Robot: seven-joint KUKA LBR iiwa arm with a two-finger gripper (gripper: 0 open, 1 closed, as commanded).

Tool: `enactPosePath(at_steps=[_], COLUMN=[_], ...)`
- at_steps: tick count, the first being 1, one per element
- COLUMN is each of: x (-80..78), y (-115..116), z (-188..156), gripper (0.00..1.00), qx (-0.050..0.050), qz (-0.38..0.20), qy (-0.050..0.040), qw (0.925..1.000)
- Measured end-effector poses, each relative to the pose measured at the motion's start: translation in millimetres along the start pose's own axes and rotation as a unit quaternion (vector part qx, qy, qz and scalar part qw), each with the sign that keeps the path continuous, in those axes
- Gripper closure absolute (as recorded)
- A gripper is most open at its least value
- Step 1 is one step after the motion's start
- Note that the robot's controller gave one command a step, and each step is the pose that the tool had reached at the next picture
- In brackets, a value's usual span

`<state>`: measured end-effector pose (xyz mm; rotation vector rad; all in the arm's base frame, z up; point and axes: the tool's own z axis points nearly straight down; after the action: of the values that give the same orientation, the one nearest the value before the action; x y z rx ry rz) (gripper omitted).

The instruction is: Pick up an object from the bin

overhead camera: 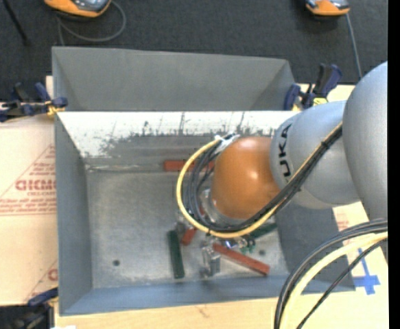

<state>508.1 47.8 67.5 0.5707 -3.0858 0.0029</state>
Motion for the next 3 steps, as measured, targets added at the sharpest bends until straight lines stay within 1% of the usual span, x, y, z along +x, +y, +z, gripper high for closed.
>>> enactPosePath(at_steps=[1, 2, 3], x=[-13.9, -13.5, -13.5], y=[8.5, 8.1, 8.0], z=[-3.0, -3.0, -3.0], gripper=[0.00, 1.00, 0.00], qx=[-0.001, -0.001, -0.001], qz=[0.110, 0.112, 0.114], qy=[-0.0044, -0.0040, -0.0040], qw=[0.9939, 0.9937, 0.9935])
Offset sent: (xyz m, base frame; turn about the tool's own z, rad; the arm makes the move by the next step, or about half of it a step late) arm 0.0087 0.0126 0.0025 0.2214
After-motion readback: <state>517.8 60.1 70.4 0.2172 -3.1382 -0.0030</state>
